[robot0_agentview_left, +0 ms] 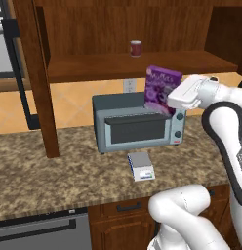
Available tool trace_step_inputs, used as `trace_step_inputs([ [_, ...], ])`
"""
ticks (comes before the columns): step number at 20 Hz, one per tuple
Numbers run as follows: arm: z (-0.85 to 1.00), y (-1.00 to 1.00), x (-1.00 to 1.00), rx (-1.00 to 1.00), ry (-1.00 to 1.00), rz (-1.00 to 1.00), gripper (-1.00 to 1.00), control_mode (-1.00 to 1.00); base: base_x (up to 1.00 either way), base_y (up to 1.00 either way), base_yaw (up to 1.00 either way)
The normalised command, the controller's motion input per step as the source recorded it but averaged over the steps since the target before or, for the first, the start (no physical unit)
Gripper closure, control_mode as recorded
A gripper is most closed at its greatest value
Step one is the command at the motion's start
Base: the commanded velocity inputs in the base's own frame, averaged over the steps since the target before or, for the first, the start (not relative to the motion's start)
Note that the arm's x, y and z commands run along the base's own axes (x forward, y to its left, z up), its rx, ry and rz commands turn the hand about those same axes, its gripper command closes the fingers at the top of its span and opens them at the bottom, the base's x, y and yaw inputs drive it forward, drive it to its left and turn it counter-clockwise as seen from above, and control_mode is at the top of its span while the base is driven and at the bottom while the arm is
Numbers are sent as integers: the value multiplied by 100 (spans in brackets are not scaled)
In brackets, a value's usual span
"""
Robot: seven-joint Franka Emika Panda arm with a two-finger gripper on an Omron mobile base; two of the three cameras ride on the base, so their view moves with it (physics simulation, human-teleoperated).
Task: Pick the cereal and place it on the digital scale for weighing, and close the cabinet.
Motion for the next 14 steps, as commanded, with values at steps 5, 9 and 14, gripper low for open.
trace_step_inputs([
  [5,-70,-19,0,0,5,30,100,-100,0,0,0],
  [9,-63,0,6,0,4,23,100,-100,0,0,0],
  [14,-60,2,41,0,21,20,100,-100,0,0,0],
])
